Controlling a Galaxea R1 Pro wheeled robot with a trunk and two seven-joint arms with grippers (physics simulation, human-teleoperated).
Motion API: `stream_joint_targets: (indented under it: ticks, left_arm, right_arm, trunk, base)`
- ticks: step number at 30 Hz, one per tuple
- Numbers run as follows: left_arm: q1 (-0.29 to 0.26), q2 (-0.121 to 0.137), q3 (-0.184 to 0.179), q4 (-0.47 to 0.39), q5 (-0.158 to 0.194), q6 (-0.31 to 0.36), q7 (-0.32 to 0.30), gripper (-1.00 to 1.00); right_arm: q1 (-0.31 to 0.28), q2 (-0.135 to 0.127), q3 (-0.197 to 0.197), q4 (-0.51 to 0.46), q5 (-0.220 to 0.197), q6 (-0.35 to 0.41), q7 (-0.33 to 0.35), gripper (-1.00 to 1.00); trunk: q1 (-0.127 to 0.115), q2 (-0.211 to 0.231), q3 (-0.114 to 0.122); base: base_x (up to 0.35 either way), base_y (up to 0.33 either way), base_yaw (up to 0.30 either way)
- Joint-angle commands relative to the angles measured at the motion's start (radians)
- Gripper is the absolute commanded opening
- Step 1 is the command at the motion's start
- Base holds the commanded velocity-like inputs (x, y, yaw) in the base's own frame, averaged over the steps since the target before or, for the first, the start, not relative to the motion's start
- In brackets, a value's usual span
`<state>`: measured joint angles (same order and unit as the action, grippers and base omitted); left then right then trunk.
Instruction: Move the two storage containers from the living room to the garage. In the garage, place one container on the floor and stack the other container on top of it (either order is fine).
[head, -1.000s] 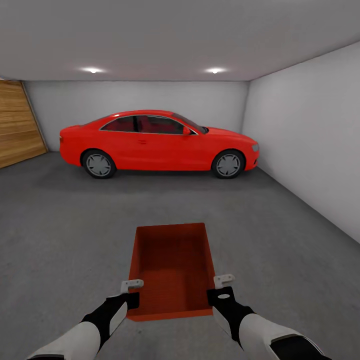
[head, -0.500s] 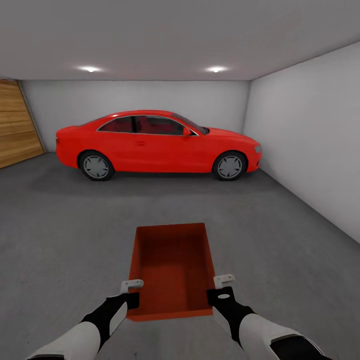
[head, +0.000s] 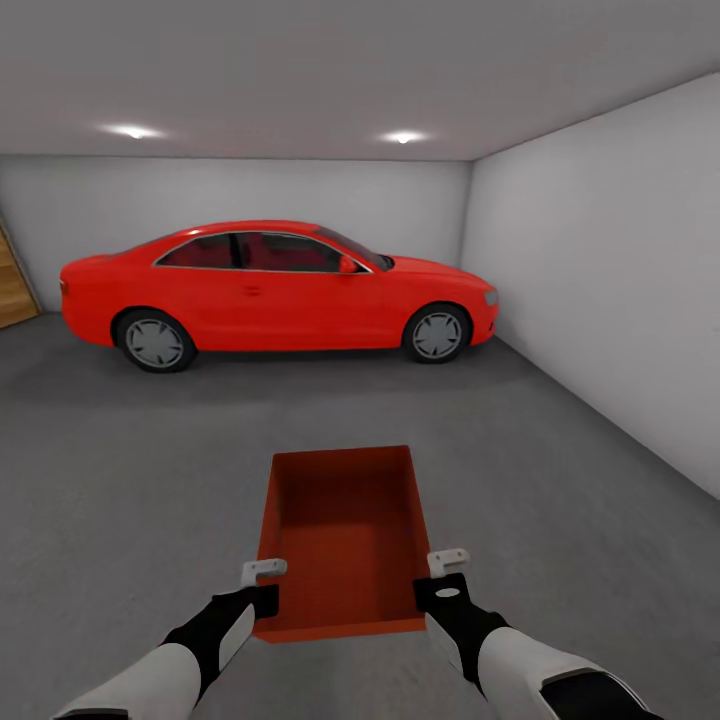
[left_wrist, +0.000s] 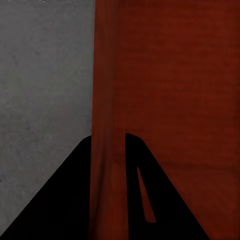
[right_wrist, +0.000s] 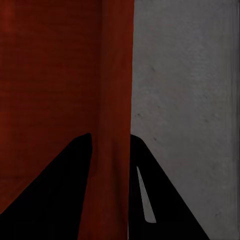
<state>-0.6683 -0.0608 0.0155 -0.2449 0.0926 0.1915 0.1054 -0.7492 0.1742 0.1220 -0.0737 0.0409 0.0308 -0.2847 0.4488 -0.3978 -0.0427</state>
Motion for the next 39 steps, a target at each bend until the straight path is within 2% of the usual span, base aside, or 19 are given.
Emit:
stream_joint_targets:
  ticks: [1, 39]
  left_arm:
    - [0.000, 0.050, 0.012, -0.027, 0.003, -0.002, 0.009, -1.00]
    - [0.000, 0.050, 0.012, -0.027, 0.002, -0.003, 0.008, -1.00]
  right_arm:
    - [-0.001, 0.000, -0.013, 0.005, -0.007, 0.003, -0.013, -1.00]
    - [-0.001, 0.000, -0.013, 0.005, -0.007, 0.003, -0.013, -1.00]
  trunk:
    - [0.001, -0.002, -0.002]
    - [0.001, -0.002, -0.002]
  base:
    - [0.322, 0.000, -0.240]
    - [0.322, 0.000, -0.242]
